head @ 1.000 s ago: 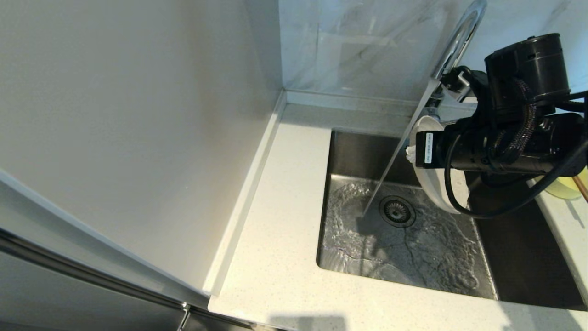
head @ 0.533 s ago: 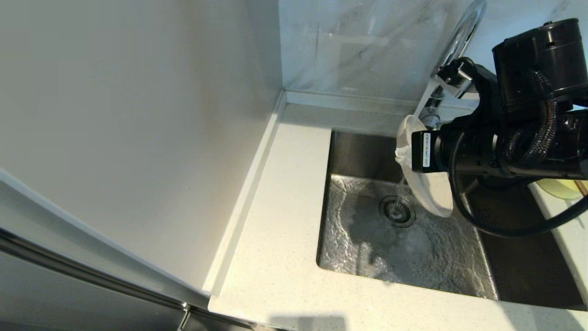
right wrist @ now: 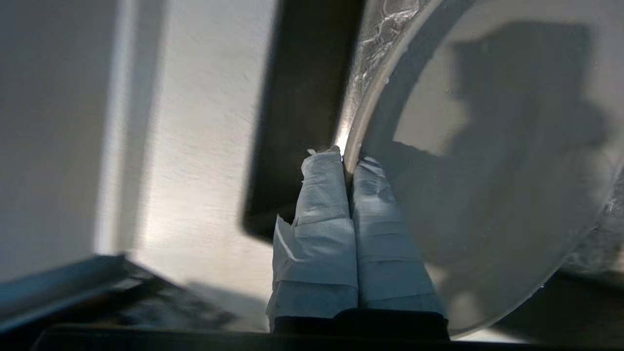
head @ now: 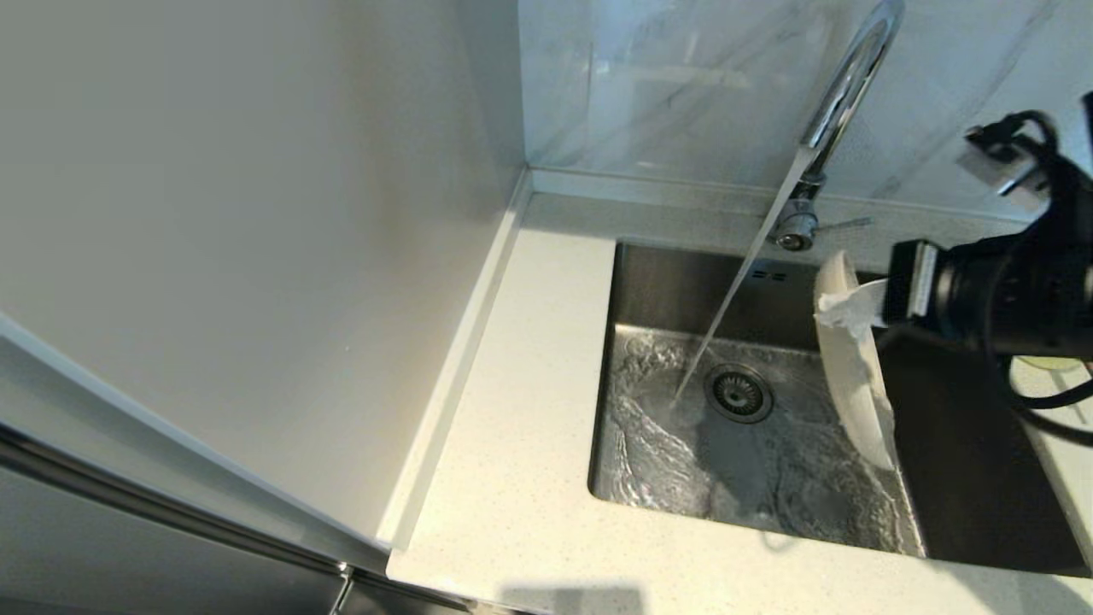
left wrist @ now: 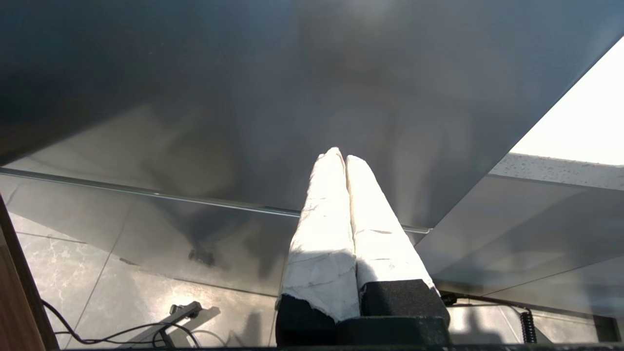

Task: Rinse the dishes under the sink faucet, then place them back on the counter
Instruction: Rinse the plate, then place the plate on the table

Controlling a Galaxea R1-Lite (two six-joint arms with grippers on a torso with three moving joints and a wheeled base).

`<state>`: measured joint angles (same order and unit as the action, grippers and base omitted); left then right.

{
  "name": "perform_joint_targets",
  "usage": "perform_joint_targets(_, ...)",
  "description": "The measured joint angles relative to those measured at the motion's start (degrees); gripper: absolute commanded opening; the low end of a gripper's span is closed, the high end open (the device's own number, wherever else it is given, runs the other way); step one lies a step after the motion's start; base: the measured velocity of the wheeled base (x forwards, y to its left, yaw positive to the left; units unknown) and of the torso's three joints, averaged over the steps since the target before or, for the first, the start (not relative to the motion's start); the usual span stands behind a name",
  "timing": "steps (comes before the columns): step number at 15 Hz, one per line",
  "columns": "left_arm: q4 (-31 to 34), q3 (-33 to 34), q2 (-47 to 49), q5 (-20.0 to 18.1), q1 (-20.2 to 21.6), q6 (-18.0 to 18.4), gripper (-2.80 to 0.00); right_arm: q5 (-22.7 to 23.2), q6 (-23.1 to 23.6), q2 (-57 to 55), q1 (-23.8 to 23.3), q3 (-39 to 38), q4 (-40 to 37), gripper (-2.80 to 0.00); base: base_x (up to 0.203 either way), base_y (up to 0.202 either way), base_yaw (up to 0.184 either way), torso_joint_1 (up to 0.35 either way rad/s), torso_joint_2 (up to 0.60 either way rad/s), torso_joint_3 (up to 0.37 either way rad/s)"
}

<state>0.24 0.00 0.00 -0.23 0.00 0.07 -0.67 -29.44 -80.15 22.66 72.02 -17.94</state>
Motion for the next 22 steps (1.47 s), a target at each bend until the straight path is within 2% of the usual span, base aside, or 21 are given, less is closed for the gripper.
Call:
perform_joint_targets(2,0.02,0.00,0.00,0.01,0.00,-0.02,-2.80,10.23,-8.43,4.22,-6.10,0.99,-0.02,-2.80,0.000,0.000,0.000,0.000,0.00,0.000)
perform_joint_targets(5,0.02,0.00,0.00,-0.02,0.00,0.02,-2.80,27.59,-21.73,9.15,-18.24,3.18,1.38,-2.80,0.000,0.000,0.000,0.000,0.00,0.000)
perform_joint_targets(8,0.02,0.00,0.00,-0.02,0.00,0.02,-2.80,43.24,-34.15,11.92,-29.94,4.74,8.96,-2.80,0.000,0.000,0.000,0.000,0.00,0.000)
perform_joint_targets(9,0.02,0.00,0.00,-0.02,0.00,0.00,-2.80,47.10,-38.39,12.77,-32.07,4.87,11.73,-2.80,0.000,0.000,0.000,0.000,0.00,0.000)
perform_joint_targets(10,0.02,0.00,0.00,-0.05,0.00,0.04,-2.80,49.08,-40.32,13.37,-33.09,3.53,12.87,-2.80,0.000,0.000,0.000,0.000,0.00,0.000)
perform_joint_targets(11,0.04,0.00,0.00,-0.02,-0.03,0.00,-2.80,49.66,-40.07,13.75,-33.70,0.00,13.27,-2.80,0.000,0.000,0.000,0.000,0.00,0.000)
perform_joint_targets(15,0.02,0.00,0.00,0.01,0.00,0.02,-2.80,50.33,-33.69,11.24,-34.15,-19.02,17.96,-2.80,0.000,0.000,0.000,0.000,0.00,0.000)
perform_joint_targets(17,0.02,0.00,0.00,-0.02,0.00,0.02,-2.80,50.64,-34.31,9.74,-34.20,-21.60,19.57,-2.80,0.000,0.000,0.000,0.000,0.00,0.000)
perform_joint_targets(19,0.02,0.00,0.00,-0.02,0.00,0.01,-2.80,50.99,-36.85,10.07,-34.26,-15.89,18.57,-2.80,0.000,0.000,0.000,0.000,0.00,0.000)
perform_joint_targets(22,0.02,0.00,0.00,-0.01,0.00,0.01,-2.80,51.34,-39.27,11.11,-34.59,6.24,11.41,-2.80,0.000,0.000,0.000,0.000,0.00,0.000)
